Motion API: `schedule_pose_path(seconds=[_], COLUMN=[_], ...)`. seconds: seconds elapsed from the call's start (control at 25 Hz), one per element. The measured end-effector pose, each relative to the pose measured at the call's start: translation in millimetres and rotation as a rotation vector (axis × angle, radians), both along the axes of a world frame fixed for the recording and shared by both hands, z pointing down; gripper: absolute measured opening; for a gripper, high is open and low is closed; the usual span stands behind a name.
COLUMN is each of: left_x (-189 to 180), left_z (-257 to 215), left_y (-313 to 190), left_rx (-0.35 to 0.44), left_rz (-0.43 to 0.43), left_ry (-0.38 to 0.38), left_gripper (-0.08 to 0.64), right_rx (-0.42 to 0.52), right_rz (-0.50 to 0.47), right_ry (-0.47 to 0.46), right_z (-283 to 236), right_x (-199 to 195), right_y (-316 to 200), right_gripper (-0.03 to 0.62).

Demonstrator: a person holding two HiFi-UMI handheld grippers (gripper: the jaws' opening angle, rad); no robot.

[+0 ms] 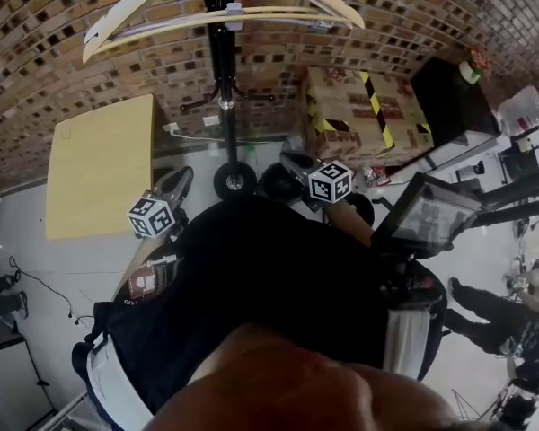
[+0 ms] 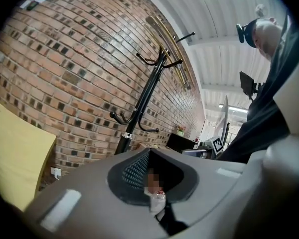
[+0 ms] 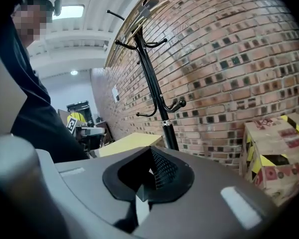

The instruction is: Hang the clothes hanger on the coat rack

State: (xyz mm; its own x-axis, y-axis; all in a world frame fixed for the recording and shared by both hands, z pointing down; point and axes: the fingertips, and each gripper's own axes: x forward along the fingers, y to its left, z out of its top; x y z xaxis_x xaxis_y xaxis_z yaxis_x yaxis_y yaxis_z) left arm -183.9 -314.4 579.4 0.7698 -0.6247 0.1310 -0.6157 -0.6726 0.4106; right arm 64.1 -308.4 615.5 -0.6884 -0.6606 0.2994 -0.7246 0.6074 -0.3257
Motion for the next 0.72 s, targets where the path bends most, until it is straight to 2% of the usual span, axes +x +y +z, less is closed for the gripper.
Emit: schedule_pose_path(seconds=[0.24,0.72], left_x=[-2,-23], left_z=[-5,-27], left_y=[-5,-21], left_rx=[0.025,0.079], left_rz=[-0.001,-0.04], left_ry=[-0.007,0.004], left_gripper=[0.002,0.002], right_rx=[0.066,0.122], right_rz=[-0.019,-0.026], right_ry=[0.013,0.014], right_z=[-24,-50], right_x=[-3,-8], right_y=[-17,-36], right_gripper=[0.011,0.012])
